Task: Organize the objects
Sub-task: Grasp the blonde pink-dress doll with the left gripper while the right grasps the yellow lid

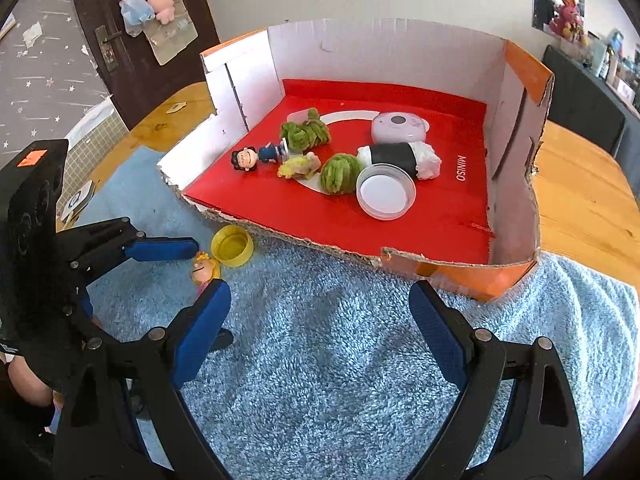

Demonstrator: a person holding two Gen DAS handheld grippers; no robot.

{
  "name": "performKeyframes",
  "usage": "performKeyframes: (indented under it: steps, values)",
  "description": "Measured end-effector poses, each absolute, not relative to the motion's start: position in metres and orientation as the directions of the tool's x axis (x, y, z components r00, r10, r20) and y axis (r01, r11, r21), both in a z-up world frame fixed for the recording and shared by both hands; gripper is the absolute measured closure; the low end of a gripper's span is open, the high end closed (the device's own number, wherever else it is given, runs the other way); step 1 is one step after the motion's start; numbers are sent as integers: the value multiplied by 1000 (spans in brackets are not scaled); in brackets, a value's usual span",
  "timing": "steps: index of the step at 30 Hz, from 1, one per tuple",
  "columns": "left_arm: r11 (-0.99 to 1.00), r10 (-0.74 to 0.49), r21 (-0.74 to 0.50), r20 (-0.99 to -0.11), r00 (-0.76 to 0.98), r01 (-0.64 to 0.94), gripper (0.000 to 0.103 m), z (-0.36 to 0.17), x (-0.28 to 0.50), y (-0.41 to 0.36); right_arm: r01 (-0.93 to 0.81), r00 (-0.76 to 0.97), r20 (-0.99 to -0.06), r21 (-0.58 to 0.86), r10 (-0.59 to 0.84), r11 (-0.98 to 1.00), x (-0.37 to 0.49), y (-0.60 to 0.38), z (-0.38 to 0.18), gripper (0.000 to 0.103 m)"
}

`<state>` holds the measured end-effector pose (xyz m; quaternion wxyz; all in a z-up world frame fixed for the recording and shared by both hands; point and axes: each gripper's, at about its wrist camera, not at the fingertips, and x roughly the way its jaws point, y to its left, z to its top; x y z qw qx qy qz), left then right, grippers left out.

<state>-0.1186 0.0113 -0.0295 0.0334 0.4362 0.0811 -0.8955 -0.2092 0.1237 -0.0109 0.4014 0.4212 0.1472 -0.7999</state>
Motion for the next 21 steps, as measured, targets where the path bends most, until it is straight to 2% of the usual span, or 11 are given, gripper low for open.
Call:
performKeyframes:
  steps: [6,14,21]
  values:
    - [-981,-31,-94,-788,-616,169,47,-29,-115,3,765,-317,-796,108,-516,-635,-209,122,-13,12]
    - [-951,-96,-104,-795,-599,291,47,-30,-94,-36,793,-301,-801,91,-518,-602,-198,100,-22,12]
    - [-947,-115,-94,-793,-598,307,47,-32,-84,-51,810,-312,-805,53,-505,-584,-190,74,-32,12]
